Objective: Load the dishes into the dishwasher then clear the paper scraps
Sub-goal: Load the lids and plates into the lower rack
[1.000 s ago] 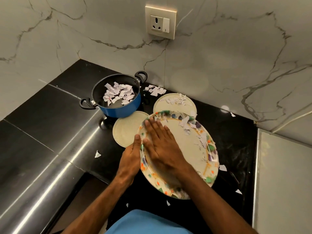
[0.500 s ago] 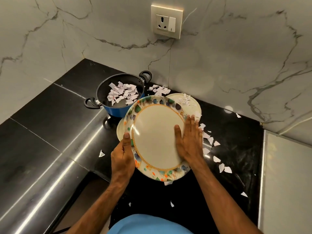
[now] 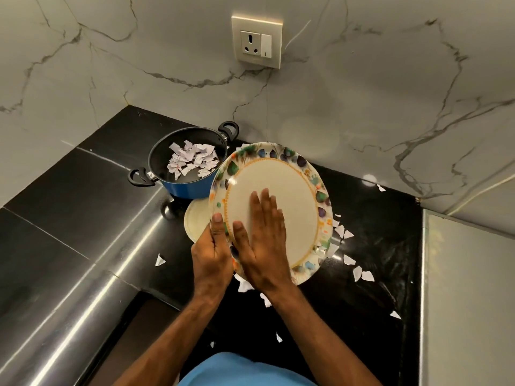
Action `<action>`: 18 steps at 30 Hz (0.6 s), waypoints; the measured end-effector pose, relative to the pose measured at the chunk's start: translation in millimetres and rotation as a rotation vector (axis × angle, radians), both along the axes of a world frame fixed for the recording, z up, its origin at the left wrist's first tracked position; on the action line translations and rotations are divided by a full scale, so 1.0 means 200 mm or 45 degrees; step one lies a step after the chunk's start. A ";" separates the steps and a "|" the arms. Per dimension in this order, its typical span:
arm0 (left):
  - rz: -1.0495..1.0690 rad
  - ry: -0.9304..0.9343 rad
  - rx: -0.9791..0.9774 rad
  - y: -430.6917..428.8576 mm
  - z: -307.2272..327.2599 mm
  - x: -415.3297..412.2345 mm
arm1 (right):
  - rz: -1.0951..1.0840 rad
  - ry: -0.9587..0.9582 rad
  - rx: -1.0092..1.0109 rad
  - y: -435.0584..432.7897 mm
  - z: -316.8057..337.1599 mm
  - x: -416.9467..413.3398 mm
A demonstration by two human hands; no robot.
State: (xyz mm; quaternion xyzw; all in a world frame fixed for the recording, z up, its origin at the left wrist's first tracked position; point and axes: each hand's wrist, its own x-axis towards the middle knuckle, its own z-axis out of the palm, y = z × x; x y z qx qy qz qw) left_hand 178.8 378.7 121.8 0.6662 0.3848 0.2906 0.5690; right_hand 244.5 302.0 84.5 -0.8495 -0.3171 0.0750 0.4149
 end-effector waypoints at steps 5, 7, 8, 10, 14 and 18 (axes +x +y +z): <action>0.064 -0.008 0.052 0.10 0.00 -0.03 | 0.119 -0.022 -0.129 -0.17 -0.10 0.04; 0.062 -0.006 0.063 0.15 -0.01 -0.05 | 0.081 0.034 -0.239 -0.26 -0.16 0.07; 0.071 0.006 0.074 0.16 -0.01 -0.06 | 0.046 0.061 -0.304 -0.30 -0.19 0.09; 0.094 0.025 0.094 0.18 0.00 -0.07 | -0.034 0.128 -0.388 -0.38 -0.25 0.12; 0.067 0.003 0.068 0.19 0.02 -0.10 | -0.333 0.337 -0.336 -0.48 -0.29 0.12; -0.002 -0.046 -0.042 0.21 0.02 -0.15 | -0.572 0.602 0.012 -0.52 -0.19 0.07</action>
